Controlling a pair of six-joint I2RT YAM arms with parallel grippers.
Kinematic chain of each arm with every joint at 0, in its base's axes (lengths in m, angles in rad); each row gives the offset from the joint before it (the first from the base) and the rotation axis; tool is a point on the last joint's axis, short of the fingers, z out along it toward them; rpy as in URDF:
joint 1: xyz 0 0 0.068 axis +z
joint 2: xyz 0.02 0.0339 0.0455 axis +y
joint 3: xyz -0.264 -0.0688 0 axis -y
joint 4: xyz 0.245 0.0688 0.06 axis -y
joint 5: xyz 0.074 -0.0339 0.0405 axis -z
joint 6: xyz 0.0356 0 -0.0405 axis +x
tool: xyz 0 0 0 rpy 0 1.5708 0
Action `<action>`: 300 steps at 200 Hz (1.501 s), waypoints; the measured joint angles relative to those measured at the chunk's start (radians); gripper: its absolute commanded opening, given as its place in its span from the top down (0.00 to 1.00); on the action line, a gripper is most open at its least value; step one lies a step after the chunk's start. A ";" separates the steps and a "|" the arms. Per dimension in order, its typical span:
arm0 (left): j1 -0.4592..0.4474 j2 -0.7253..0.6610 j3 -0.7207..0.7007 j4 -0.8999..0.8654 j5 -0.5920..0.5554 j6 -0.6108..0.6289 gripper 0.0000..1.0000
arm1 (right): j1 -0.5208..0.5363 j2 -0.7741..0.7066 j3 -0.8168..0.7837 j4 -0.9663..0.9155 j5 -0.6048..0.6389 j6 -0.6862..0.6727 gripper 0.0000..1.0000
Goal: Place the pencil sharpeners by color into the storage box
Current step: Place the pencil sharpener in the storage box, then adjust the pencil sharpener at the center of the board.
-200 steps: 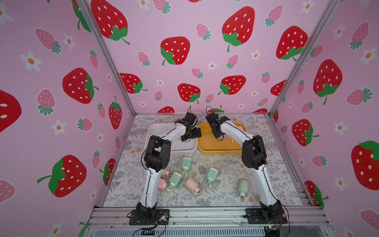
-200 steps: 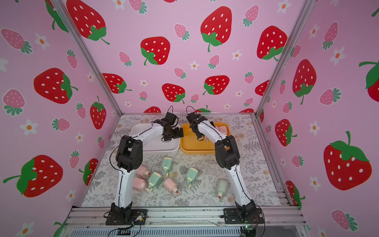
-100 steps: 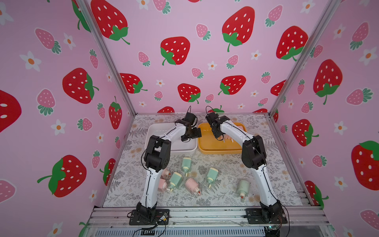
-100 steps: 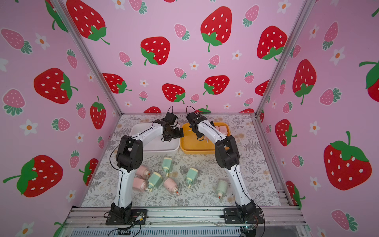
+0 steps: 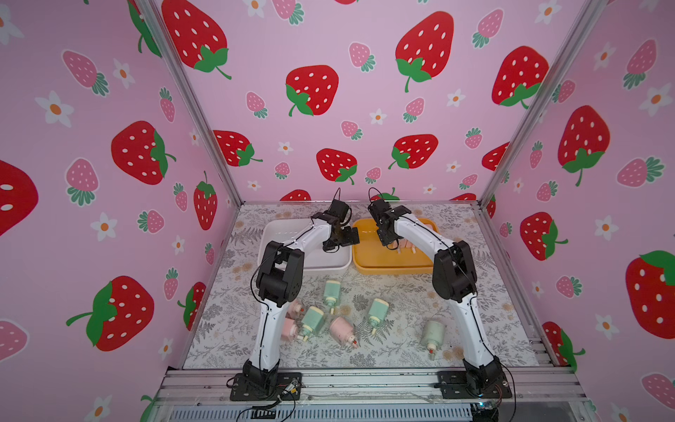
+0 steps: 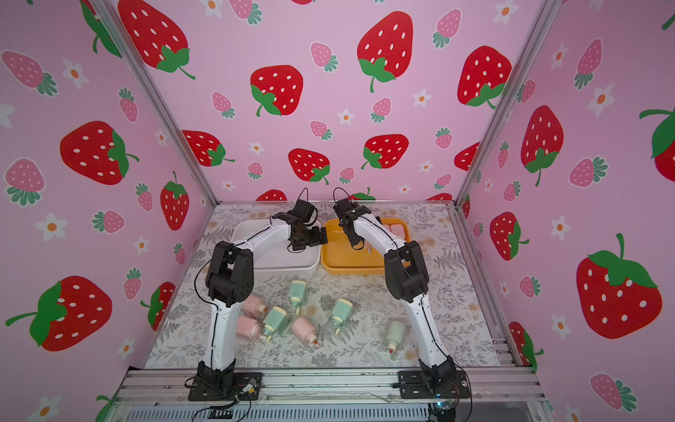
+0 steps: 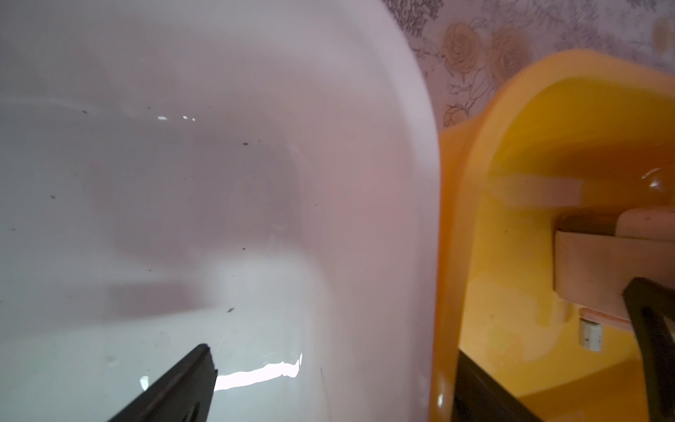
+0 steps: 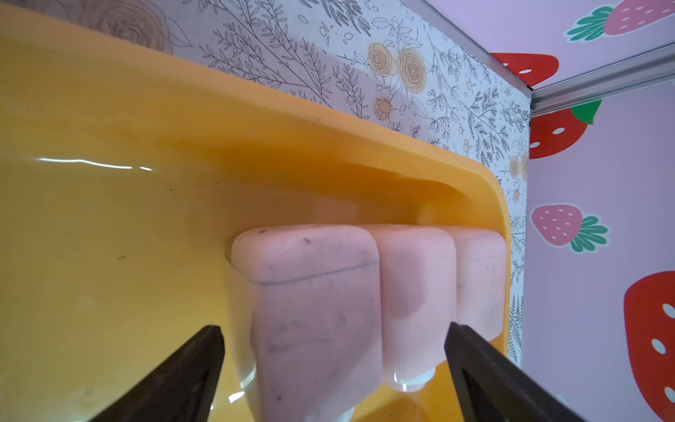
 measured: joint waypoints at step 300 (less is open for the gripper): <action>-0.597 -1.220 -1.107 -0.300 -0.186 -0.250 1.00 | 0.000 -0.907 -1.043 0.774 -0.370 0.043 0.00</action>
